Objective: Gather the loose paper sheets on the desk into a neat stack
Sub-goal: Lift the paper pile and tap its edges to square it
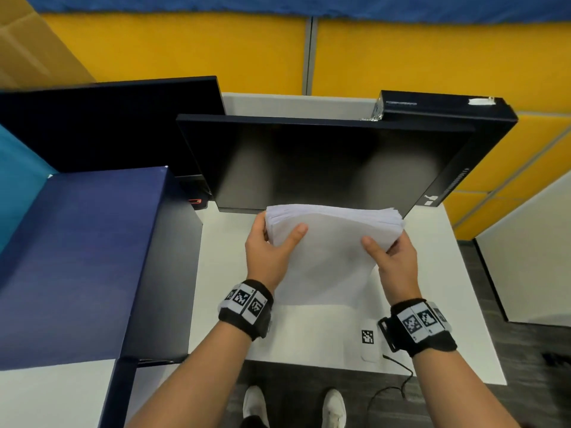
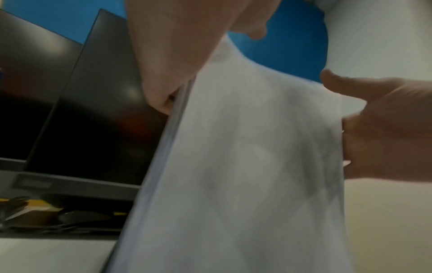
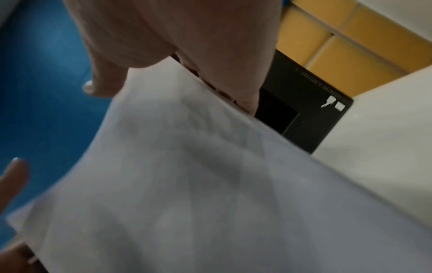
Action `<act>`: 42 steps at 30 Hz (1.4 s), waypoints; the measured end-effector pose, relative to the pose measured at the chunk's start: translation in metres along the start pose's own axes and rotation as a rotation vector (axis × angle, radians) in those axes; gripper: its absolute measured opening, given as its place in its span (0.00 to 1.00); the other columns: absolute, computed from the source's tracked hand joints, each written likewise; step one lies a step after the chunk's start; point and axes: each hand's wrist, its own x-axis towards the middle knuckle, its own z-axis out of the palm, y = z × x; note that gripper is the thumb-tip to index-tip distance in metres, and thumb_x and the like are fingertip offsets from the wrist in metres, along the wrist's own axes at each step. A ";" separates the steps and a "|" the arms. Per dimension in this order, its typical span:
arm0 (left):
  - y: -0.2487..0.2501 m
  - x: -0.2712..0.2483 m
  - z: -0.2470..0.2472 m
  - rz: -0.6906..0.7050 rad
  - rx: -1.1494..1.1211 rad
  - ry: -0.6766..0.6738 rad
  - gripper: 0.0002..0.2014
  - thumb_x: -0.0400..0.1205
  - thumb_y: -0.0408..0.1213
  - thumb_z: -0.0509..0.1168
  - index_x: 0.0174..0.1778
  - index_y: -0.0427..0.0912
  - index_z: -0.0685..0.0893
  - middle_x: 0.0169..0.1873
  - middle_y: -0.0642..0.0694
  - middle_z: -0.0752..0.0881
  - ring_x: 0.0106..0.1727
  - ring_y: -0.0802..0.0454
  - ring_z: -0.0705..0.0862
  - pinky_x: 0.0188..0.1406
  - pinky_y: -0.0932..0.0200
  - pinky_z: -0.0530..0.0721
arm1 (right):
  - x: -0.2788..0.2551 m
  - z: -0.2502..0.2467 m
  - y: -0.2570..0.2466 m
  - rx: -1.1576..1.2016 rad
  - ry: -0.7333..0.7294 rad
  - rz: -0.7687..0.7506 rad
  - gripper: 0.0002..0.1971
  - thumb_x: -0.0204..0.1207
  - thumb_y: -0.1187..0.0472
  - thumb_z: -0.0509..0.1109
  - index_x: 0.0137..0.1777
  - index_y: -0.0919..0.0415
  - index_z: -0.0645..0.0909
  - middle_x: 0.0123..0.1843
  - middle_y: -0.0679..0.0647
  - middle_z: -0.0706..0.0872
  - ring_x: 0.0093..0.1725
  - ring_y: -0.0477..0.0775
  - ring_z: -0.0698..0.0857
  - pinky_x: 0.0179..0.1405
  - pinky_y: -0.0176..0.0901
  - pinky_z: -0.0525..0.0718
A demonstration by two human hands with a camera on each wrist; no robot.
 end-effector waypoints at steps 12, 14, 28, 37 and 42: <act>0.034 -0.004 0.026 -0.096 -0.098 0.246 0.04 0.83 0.41 0.70 0.43 0.47 0.87 0.41 0.56 0.88 0.45 0.62 0.84 0.46 0.69 0.77 | 0.010 0.017 -0.033 -0.003 0.263 -0.039 0.11 0.75 0.52 0.70 0.47 0.61 0.82 0.41 0.47 0.82 0.42 0.44 0.80 0.49 0.43 0.78; 0.033 -0.006 0.024 -0.089 -0.095 0.226 0.07 0.83 0.43 0.69 0.41 0.47 0.86 0.39 0.56 0.87 0.43 0.61 0.84 0.44 0.68 0.78 | 0.007 0.013 -0.034 0.009 0.198 -0.055 0.09 0.77 0.54 0.69 0.52 0.58 0.82 0.46 0.45 0.83 0.46 0.42 0.81 0.50 0.40 0.79; 0.018 0.025 -0.004 0.176 0.462 -0.225 0.07 0.72 0.45 0.82 0.34 0.48 0.92 0.24 0.64 0.84 0.29 0.72 0.83 0.33 0.74 0.77 | 0.015 -0.032 -0.053 -0.490 -0.044 -0.223 0.16 0.63 0.56 0.86 0.47 0.52 0.84 0.45 0.43 0.87 0.44 0.41 0.84 0.44 0.36 0.83; 0.052 0.034 -0.003 0.508 0.798 -0.592 0.09 0.74 0.49 0.79 0.46 0.51 0.94 0.40 0.55 0.93 0.41 0.58 0.89 0.45 0.55 0.87 | 0.014 0.005 -0.048 -0.639 -0.307 -0.428 0.10 0.71 0.69 0.74 0.47 0.55 0.92 0.40 0.45 0.93 0.41 0.47 0.90 0.43 0.41 0.85; -0.004 0.050 -0.096 0.011 0.628 -0.224 0.17 0.63 0.47 0.87 0.46 0.56 0.91 0.39 0.61 0.91 0.43 0.62 0.87 0.52 0.60 0.84 | 0.010 -0.040 -0.030 -0.467 -0.150 -0.267 0.17 0.71 0.75 0.77 0.52 0.54 0.88 0.42 0.37 0.89 0.42 0.23 0.86 0.45 0.18 0.78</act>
